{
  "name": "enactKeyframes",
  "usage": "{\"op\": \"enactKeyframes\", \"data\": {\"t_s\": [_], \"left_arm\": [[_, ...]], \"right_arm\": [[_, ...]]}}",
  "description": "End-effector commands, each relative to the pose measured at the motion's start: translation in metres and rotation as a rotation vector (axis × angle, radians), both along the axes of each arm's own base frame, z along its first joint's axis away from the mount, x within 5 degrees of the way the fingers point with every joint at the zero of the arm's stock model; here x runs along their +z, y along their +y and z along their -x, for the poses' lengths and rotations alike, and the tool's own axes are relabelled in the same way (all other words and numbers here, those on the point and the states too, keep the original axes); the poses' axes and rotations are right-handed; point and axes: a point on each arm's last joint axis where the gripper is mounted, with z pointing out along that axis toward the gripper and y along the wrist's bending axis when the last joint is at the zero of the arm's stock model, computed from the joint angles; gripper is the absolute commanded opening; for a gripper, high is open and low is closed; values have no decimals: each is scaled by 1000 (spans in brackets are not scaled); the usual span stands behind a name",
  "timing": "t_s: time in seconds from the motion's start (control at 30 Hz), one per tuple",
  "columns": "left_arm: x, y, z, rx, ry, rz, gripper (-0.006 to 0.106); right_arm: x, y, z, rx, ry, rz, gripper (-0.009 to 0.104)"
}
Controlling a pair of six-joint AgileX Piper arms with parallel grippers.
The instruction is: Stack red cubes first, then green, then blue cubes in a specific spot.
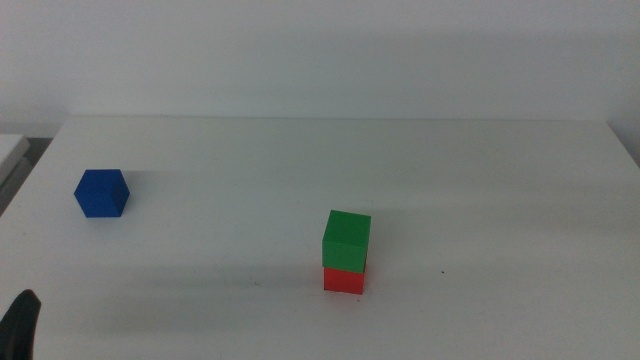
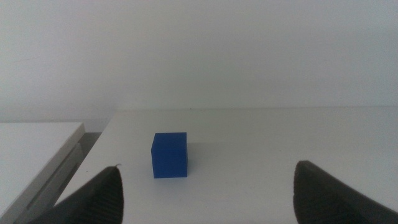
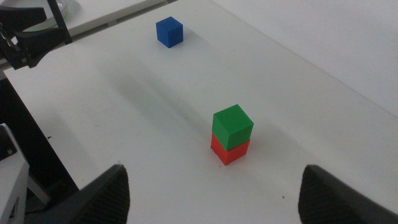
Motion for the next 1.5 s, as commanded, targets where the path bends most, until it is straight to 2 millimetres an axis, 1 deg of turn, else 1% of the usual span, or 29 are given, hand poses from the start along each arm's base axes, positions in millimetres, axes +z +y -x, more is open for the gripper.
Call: {"op": "enactKeyframes", "data": {"t_s": [0.0,0.03,0.1,0.2,0.27,0.37,0.47,0.5,0.57,0.73,0.9,1.0,1.1,1.13,1.23,1.3,1.37,1.47], "left_arm": [[1,0,0,0,-15,6,94],[6,0,-1,2,28,5,94],[26,0,-7,4,109,13,94],[72,-1,-20,7,299,33,94],[98,-1,-32,13,473,29,94],[117,-1,-51,26,729,13,94],[120,-1,-76,33,945,5,94],[120,-1,-85,21,957,-25,94],[114,-4,-111,-20,940,-49,94],[99,-6,-156,41,1010,64,94],[100,-6,-207,55,1035,40,94],[97,1,-242,79,1092,15,94],[92,11,-278,52,1179,-17,94],[88,15,-289,43,1197,-30,94],[82,24,-321,17,1194,-52,94],[75,29,-338,5,1204,-60,94],[70,34,-350,-5,1211,-59,94],[60,41,-361,-17,1227,-46,94]], "right_arm": [[2,-2,0,2,-16,-11,93],[2,-2,0,1,-14,-12,93],[2,-2,0,1,-14,-12,93],[2,-2,0,1,-14,-12,93],[2,-2,0,1,-14,-12,93],[2,-2,0,1,-14,-12,93],[2,-2,0,1,-14,-12,93],[2,-2,0,1,-14,-12,93],[2,-2,0,1,-14,-12,93],[2,-2,0,1,-14,-12,93],[2,-2,0,1,-14,-12,93],[2,-2,0,1,-14,-12,93],[2,-2,0,1,-14,-12,93],[2,-2,0,1,-14,-12,93],[2,-2,0,1,-14,-12,93],[2,-2,0,1,-14,-12,93],[2,-2,0,1,-14,-12,93],[2,-2,0,1,-14,-12,93]]}}
